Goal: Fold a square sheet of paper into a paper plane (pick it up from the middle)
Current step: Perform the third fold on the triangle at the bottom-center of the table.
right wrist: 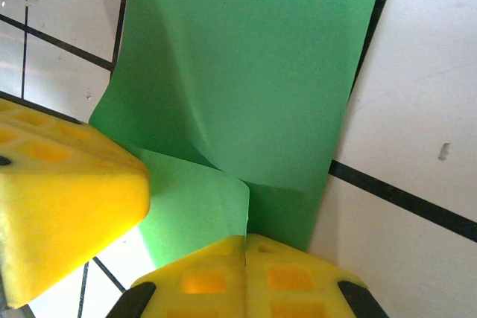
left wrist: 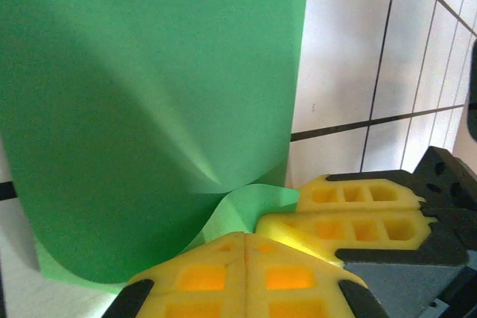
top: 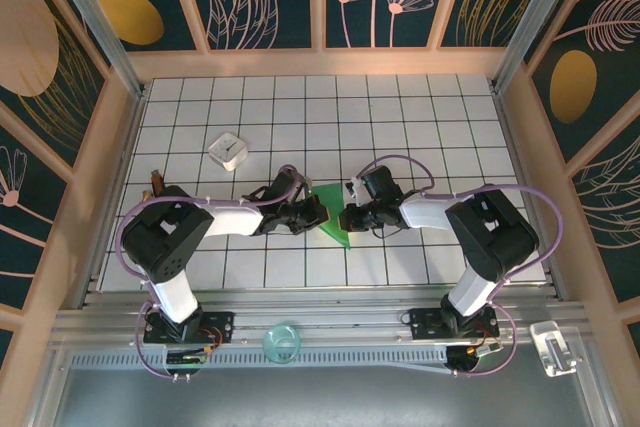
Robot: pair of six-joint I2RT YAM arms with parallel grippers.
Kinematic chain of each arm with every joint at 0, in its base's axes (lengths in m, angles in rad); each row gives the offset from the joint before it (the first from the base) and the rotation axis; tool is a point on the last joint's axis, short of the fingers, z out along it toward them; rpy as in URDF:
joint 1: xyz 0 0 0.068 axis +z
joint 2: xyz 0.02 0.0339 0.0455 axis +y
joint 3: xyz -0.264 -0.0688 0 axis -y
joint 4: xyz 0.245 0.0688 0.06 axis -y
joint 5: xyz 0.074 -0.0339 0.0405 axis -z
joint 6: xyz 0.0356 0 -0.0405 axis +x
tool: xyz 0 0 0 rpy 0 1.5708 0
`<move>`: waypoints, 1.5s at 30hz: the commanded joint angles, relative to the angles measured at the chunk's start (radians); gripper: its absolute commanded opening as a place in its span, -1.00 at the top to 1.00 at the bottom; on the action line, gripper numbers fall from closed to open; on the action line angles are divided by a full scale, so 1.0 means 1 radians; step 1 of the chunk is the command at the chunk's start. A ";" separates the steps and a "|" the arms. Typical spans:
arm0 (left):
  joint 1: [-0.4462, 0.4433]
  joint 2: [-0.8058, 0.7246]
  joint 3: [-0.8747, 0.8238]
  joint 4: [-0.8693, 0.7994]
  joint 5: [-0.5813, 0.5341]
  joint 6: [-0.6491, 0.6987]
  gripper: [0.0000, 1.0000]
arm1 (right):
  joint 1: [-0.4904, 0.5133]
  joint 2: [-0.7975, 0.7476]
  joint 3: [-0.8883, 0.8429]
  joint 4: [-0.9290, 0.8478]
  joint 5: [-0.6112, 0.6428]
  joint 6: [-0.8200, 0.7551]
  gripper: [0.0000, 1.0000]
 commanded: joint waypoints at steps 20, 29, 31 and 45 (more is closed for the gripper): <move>0.032 0.045 -0.019 -0.064 -0.029 0.078 1.00 | -0.008 0.052 -0.046 -0.115 0.087 -0.011 1.00; 0.031 0.057 -0.029 -0.085 -0.036 0.099 1.00 | -0.008 0.044 -0.041 -0.120 0.086 -0.011 1.00; 0.031 0.057 -0.037 -0.088 -0.038 0.105 1.00 | -0.009 0.041 -0.038 -0.122 0.085 -0.010 1.00; 0.032 0.066 -0.076 -0.120 -0.055 0.150 1.00 | -0.027 -0.125 0.023 -0.262 0.136 -0.015 0.55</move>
